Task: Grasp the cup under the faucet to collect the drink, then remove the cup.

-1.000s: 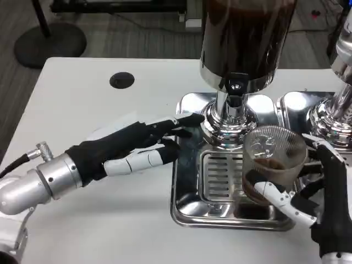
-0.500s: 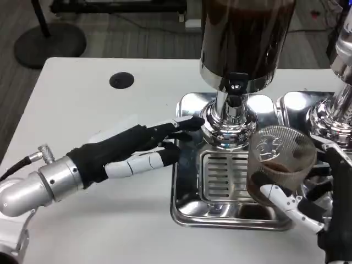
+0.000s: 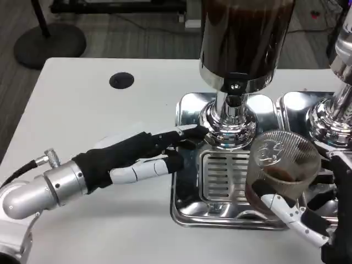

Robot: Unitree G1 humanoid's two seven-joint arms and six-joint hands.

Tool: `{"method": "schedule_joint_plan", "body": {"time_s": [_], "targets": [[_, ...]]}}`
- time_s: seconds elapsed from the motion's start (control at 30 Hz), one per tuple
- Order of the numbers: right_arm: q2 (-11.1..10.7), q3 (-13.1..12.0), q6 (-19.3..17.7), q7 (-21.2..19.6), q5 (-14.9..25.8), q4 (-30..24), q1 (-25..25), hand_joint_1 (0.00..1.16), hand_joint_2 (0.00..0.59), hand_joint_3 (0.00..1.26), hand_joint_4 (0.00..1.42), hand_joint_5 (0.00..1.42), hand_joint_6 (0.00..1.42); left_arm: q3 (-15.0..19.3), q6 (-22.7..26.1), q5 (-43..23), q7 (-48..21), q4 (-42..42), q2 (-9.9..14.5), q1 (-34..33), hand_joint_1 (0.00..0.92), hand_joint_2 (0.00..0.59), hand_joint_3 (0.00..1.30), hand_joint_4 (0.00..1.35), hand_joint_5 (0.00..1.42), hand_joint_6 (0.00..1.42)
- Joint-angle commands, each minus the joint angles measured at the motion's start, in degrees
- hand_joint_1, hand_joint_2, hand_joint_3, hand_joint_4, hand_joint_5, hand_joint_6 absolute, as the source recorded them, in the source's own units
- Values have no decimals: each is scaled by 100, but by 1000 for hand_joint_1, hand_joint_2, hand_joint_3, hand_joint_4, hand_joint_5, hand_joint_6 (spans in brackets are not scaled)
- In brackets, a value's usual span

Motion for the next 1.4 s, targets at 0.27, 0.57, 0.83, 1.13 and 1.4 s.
{"method": "schedule_joint_plan", "body": {"time_s": [0.27,0.57,0.83,1.13,1.4], "targets": [[51,202,-468,-105,-85,-591,657,680,220,539,552,751,965,-1,57,-208,-154,-426,57,334,0,99,112,98,145,269],[57,316,-604,-147,-224,-706,967,671,229,545,562,752,969,62,201,-335,-208,-734,107,579,0,102,117,105,149,269],[84,330,-620,-132,-209,-710,972,670,231,550,567,756,969,77,220,-384,-204,-735,151,582,0,103,118,108,150,269],[72,277,-636,-131,-204,-707,940,677,235,564,569,770,969,151,216,-374,-173,-675,165,518,0,104,118,109,152,269],[91,261,-710,-142,-197,-716,969,679,235,565,577,770,982,144,203,-361,-224,-695,137,535,0,104,118,109,153,269]]}}
